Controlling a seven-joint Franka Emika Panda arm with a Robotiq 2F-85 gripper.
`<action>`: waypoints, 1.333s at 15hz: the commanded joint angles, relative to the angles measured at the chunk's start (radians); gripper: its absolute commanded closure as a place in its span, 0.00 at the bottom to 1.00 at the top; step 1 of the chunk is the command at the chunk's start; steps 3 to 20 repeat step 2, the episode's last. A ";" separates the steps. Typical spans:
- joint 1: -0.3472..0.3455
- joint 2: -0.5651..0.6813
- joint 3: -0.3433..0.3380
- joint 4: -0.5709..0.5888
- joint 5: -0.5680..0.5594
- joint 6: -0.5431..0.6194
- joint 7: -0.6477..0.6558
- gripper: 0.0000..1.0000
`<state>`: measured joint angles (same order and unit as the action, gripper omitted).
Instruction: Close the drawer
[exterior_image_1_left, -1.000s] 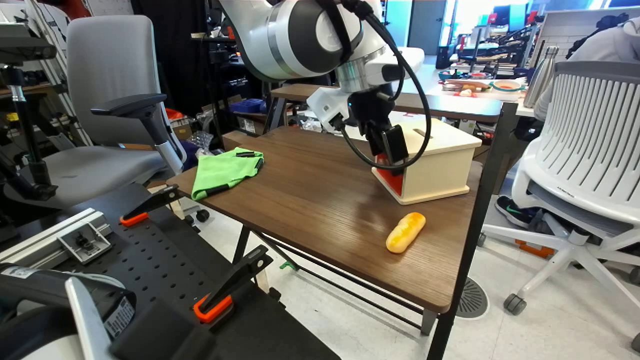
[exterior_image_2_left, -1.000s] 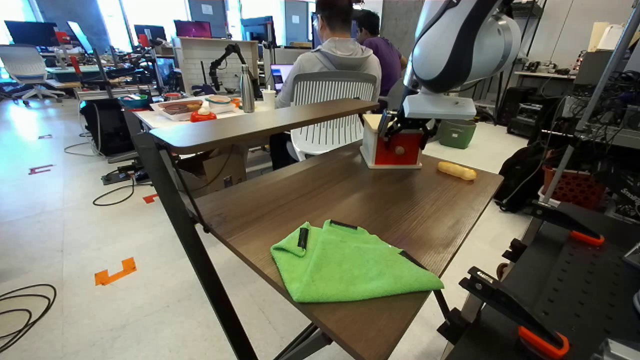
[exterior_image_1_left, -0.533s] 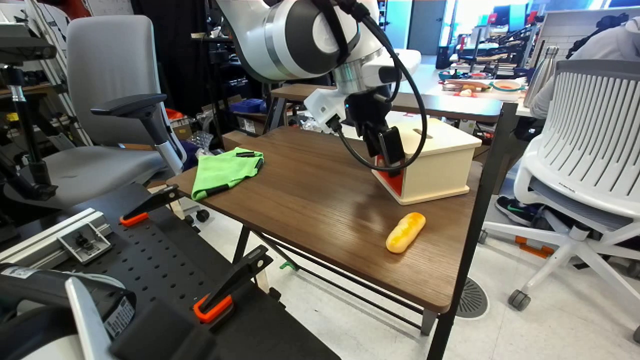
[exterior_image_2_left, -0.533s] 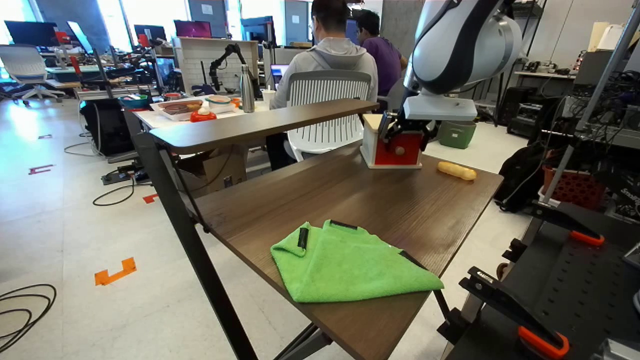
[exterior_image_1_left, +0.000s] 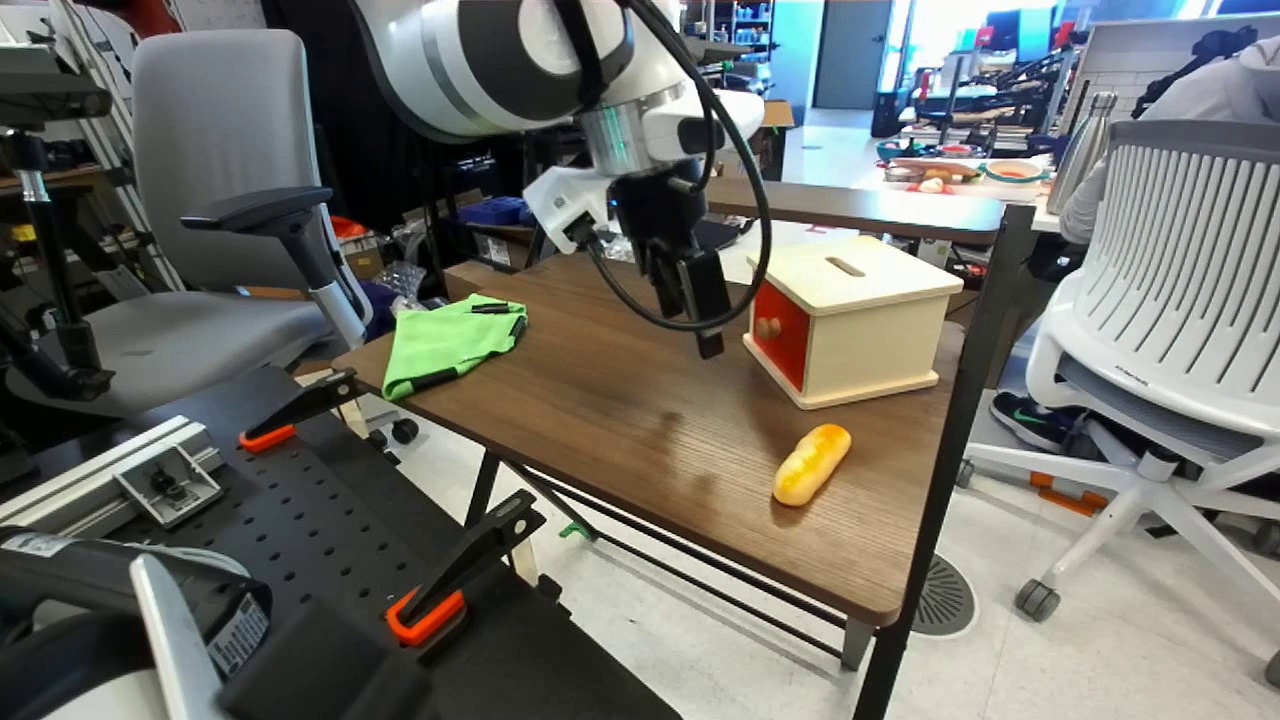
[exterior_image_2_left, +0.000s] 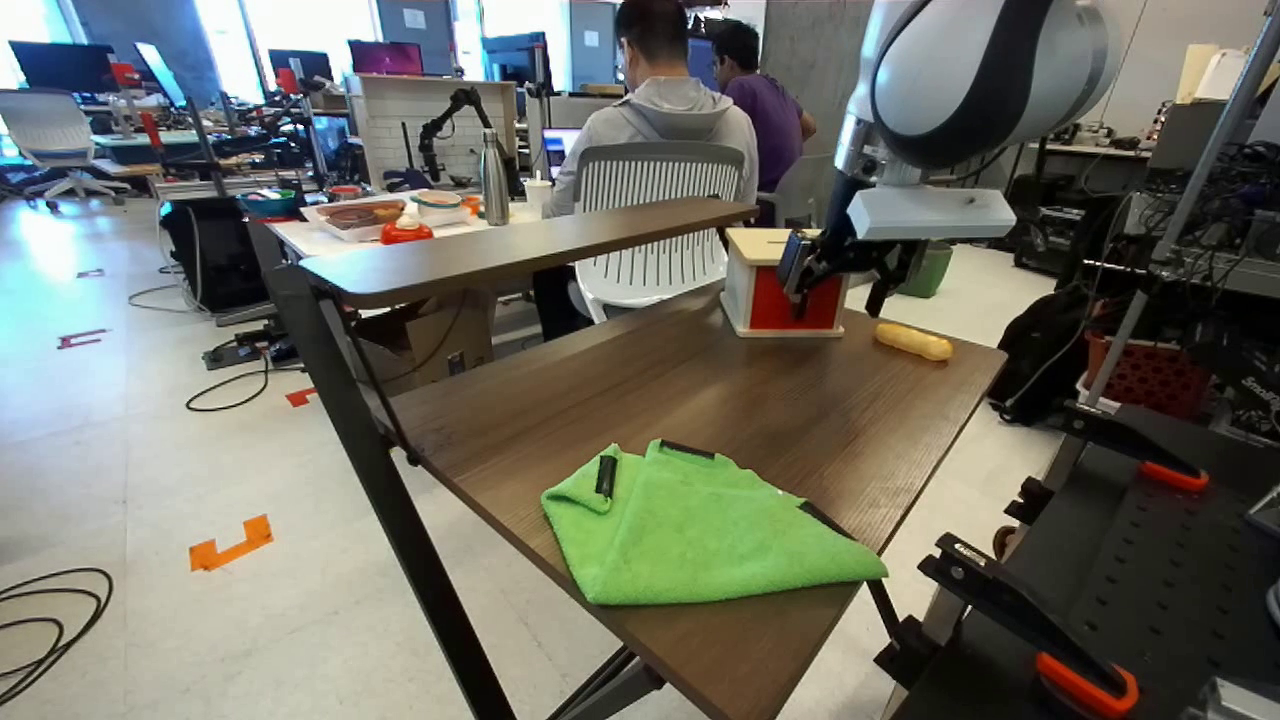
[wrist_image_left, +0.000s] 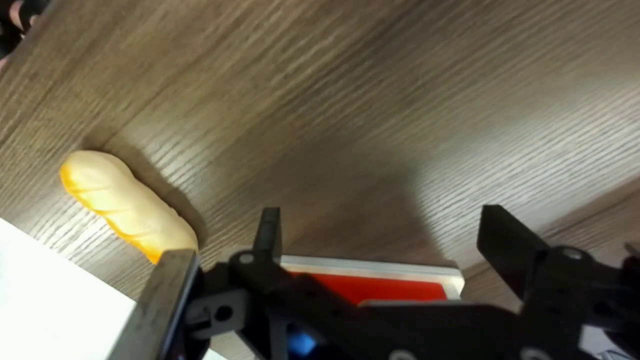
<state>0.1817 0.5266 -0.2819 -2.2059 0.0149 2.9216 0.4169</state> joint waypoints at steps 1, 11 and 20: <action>0.001 -0.019 0.004 -0.020 -0.001 0.000 -0.003 0.00; 0.001 -0.021 0.004 -0.021 -0.001 0.000 -0.003 0.00; 0.001 -0.021 0.004 -0.021 -0.001 0.000 -0.003 0.00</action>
